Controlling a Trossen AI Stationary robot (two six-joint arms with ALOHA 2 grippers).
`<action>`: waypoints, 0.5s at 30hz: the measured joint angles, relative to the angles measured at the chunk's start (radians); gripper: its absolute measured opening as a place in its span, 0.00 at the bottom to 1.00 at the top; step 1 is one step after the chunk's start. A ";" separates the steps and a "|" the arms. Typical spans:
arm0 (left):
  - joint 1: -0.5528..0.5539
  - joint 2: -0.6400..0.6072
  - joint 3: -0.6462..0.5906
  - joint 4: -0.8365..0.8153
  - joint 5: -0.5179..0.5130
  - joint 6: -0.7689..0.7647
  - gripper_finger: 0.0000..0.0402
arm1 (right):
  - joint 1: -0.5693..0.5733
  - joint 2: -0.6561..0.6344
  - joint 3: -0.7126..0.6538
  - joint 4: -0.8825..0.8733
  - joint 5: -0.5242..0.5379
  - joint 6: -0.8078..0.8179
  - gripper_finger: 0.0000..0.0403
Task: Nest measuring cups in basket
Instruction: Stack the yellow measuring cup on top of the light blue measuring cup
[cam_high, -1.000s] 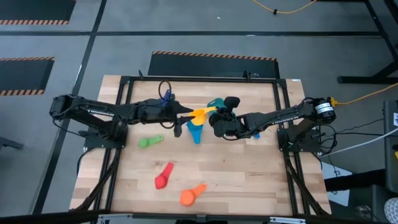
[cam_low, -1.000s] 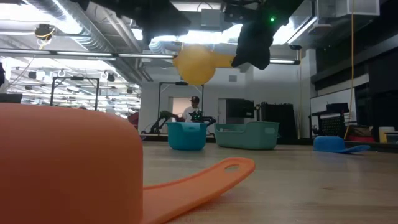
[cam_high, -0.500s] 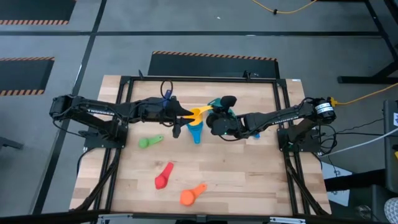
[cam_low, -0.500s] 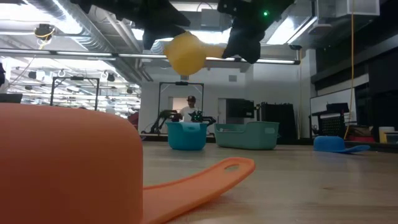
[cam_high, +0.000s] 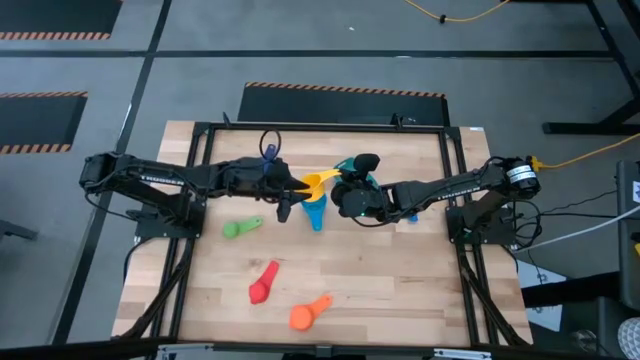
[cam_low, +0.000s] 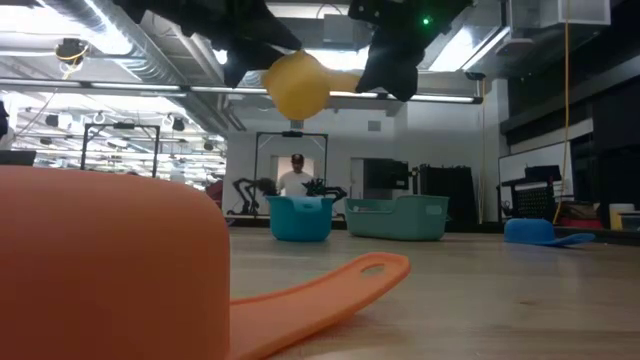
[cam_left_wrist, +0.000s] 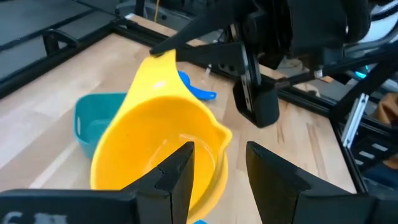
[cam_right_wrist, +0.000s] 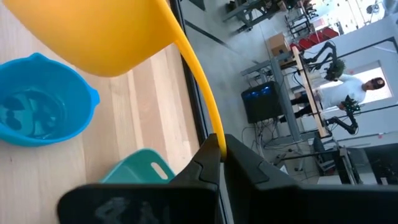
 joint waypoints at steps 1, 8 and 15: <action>0.000 0.000 0.000 0.000 0.002 0.000 0.34 | 0.000 0.000 0.000 0.000 -0.001 0.000 0.03; 0.000 0.000 0.000 -0.003 0.001 0.000 0.34 | 0.000 0.000 0.000 0.021 -0.001 0.000 0.03; -0.001 0.000 0.000 -0.003 0.001 0.005 0.34 | 0.000 0.000 0.000 0.022 -0.001 0.000 0.03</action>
